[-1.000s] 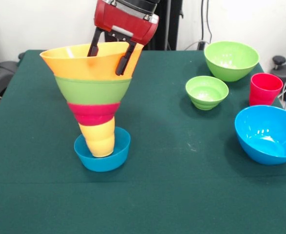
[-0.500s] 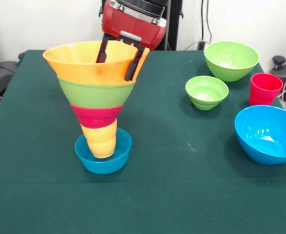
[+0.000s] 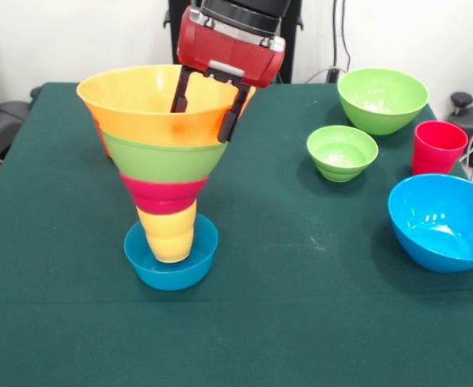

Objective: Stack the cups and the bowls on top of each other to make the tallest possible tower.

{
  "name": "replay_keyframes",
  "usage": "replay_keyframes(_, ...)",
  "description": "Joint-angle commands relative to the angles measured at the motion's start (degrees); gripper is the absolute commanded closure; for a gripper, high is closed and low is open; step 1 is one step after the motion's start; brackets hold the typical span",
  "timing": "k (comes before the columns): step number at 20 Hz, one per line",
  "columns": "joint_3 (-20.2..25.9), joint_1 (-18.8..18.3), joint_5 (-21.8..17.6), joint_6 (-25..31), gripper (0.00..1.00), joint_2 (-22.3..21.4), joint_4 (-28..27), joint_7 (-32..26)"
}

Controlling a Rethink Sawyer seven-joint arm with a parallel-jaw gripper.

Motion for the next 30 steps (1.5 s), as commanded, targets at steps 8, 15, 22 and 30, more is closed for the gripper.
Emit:
replay_keyframes(8,7.42,-1.92,-0.74,-0.64,0.0,2.75,0.09,-0.47)
replay_keyframes(15,8.44,-2.76,-1.65,-0.23,0.0,2.77,-1.19,-2.37)
replay_keyframes(22,10.65,-5.33,-3.87,-2.09,0.0,3.55,-2.89,-6.3)
replay_keyframes(30,12.25,-6.0,-4.51,-2.76,0.0,4.63,-4.11,-5.46)
